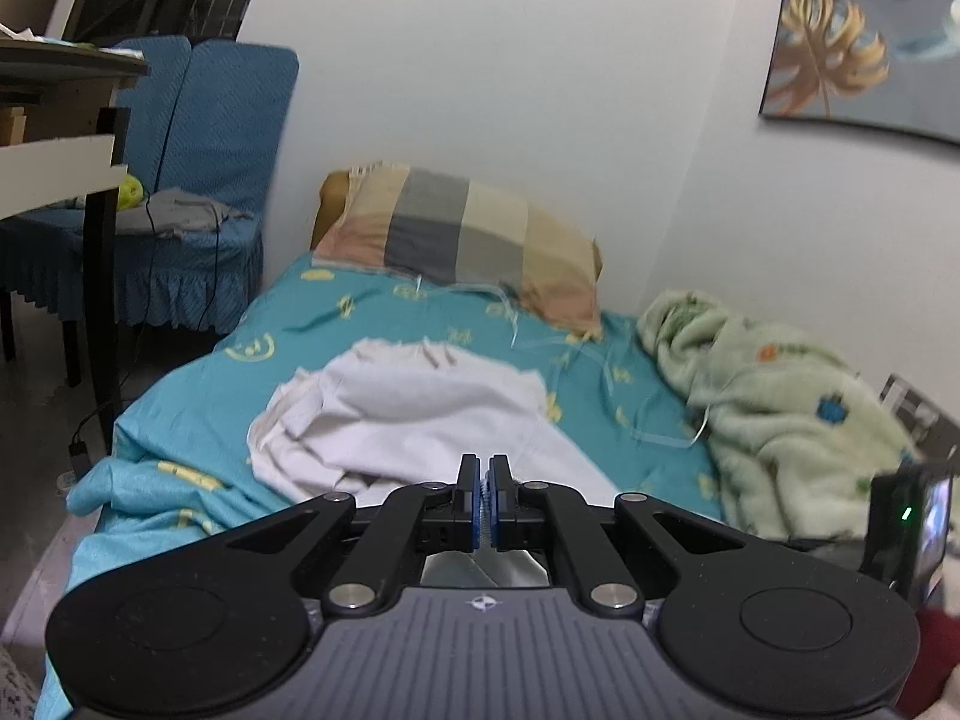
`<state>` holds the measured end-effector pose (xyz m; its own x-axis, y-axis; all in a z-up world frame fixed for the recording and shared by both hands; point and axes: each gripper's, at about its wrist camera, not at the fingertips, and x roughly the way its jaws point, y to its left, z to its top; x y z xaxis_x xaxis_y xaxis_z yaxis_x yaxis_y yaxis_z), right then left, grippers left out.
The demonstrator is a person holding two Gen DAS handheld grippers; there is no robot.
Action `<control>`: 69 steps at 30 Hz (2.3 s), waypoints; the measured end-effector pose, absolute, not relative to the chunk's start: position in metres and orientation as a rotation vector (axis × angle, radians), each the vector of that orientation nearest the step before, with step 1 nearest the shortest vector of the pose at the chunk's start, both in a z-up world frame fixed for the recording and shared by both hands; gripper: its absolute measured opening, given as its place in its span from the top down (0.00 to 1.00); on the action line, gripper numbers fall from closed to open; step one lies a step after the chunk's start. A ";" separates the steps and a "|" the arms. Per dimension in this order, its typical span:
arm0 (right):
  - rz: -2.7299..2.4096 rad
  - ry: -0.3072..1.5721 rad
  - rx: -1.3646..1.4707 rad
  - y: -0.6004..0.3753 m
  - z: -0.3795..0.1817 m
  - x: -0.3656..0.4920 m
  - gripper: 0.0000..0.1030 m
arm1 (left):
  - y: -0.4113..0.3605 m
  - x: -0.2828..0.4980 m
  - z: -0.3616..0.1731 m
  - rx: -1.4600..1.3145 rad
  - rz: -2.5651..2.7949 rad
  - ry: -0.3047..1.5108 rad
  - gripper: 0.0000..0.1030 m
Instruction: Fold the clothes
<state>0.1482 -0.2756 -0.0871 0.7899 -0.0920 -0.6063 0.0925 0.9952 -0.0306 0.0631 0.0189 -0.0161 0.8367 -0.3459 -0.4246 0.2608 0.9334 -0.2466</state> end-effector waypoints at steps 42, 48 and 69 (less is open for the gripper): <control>0.102 0.580 0.311 -0.295 -0.078 0.137 0.95 | -0.041 0.071 -0.073 0.120 -0.300 0.705 0.31; 0.076 0.546 0.325 -0.300 -0.072 0.135 0.95 | -0.014 0.089 -0.088 0.028 -0.091 0.841 0.36; -0.004 0.337 0.336 -0.298 0.015 0.112 0.96 | 0.020 0.063 0.078 -0.215 -0.143 0.327 0.93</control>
<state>0.1116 -0.2976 0.0155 0.9443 0.0517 -0.3251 0.0594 0.9447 0.3226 0.0627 0.0202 0.0779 0.9371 -0.1739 -0.3027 0.1045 0.9671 -0.2321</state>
